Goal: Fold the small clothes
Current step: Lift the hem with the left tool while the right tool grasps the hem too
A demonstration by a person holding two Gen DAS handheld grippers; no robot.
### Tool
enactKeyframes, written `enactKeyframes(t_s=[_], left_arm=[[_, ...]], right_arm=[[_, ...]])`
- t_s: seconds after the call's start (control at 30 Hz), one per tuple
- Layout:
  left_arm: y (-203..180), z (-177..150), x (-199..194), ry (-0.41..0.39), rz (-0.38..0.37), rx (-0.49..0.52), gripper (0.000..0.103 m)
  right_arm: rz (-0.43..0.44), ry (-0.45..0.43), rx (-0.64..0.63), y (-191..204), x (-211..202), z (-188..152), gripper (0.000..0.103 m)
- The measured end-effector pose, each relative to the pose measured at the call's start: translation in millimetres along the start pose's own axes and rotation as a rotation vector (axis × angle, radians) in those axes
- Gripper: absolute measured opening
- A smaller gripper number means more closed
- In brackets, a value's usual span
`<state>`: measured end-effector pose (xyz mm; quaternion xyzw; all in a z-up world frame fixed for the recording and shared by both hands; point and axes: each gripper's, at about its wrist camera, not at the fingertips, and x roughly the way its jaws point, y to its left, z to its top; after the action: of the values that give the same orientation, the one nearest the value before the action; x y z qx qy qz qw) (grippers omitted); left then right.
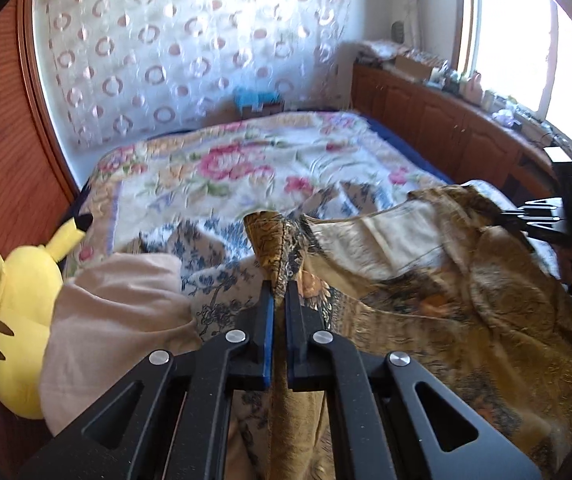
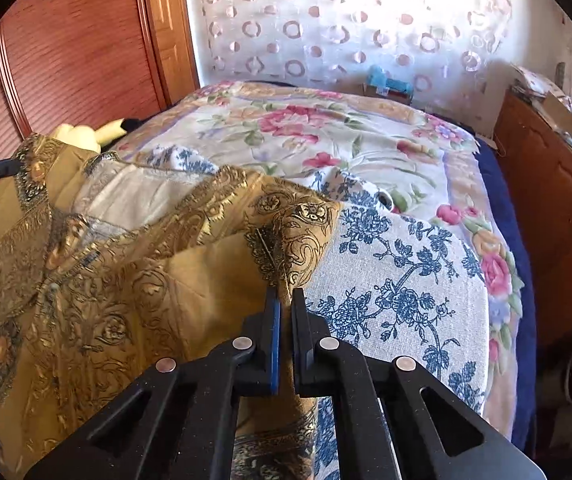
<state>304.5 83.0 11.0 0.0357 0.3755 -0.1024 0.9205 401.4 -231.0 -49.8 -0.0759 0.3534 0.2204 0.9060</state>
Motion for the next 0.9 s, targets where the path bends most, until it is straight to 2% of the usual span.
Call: enactKeyframes(t_s=[0.2,0.37,0.6,0.9], left_arm=[[-8,-1,-46,-0.072,-0.025,0.009,0.005],[-18,-20,-79,-0.111,-0.046,0.016,0.005],[-29,-61,-117,-0.134,-0.062,0.010,0.005],[-37,-121,-166,-0.163,-0.053,-0.015,0.005]], right_arm=[[-0.008,-0.100,0.002,6,-48,-9,0.004],[-0.008,-0.157,-0.024,24,-91,-31,0.004],[-0.009,-0.196,-0.036,42,-138,-87,0.004],[-0.009,-0.205,0.004,58,-191,-158,0.004]])
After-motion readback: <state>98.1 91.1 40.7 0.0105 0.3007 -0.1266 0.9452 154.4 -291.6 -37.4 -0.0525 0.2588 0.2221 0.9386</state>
